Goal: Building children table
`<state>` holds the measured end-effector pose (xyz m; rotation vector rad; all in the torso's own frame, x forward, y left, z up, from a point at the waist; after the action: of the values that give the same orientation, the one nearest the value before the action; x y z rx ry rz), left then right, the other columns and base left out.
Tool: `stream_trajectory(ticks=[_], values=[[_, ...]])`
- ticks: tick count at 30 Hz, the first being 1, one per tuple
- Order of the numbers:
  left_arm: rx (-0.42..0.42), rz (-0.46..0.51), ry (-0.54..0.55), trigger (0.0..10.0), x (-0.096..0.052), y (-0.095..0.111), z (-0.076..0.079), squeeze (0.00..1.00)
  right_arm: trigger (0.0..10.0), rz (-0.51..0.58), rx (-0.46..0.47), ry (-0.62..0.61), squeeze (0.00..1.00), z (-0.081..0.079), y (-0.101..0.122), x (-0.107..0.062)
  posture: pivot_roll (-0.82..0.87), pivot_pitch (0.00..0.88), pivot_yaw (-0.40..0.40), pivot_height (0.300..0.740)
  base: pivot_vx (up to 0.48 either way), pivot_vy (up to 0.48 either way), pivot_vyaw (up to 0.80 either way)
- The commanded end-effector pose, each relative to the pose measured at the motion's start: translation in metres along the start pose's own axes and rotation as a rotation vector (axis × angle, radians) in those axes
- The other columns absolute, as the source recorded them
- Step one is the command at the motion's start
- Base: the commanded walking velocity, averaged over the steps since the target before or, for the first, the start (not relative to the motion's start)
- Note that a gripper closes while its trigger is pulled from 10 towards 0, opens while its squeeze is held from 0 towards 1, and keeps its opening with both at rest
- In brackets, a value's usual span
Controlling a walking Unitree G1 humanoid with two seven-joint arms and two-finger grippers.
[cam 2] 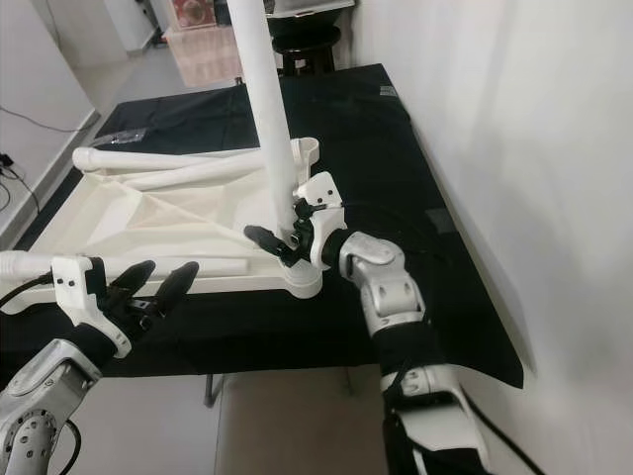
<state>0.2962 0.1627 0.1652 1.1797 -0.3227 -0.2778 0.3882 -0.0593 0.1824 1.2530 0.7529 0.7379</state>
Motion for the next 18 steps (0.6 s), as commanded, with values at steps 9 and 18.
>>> stream_trajectory(ticks=[9,18], values=[[-0.003,-0.003,0.016,10.0,-0.003,-0.006,0.000,0.00,0.0,0.009,0.038,0.147,0.00,0.003,0.004,0.007,-0.03,0.034,0.091,0.740,0.000,0.000,0.00],[-0.009,-0.002,0.013,10.0,-0.004,-0.007,0.001,0.00,0.0,-0.032,0.017,0.148,0.00,0.003,-0.016,-0.016,-0.05,0.030,0.082,0.740,0.000,0.000,0.00]])
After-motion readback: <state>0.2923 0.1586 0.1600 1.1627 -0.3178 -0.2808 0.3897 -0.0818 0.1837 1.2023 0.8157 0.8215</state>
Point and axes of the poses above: a point about 5 cm out from each wrist's last joint towards the gripper, its own x axis pointing out of the wrist towards the gripper, its own y axis along the axis of the wrist's last joint, z = x × y, the point moved 5 cm from there along x, pointing out of the wrist towards the gripper, and after that the axes turned 4 degrees about -x, right-handed, at the moved point
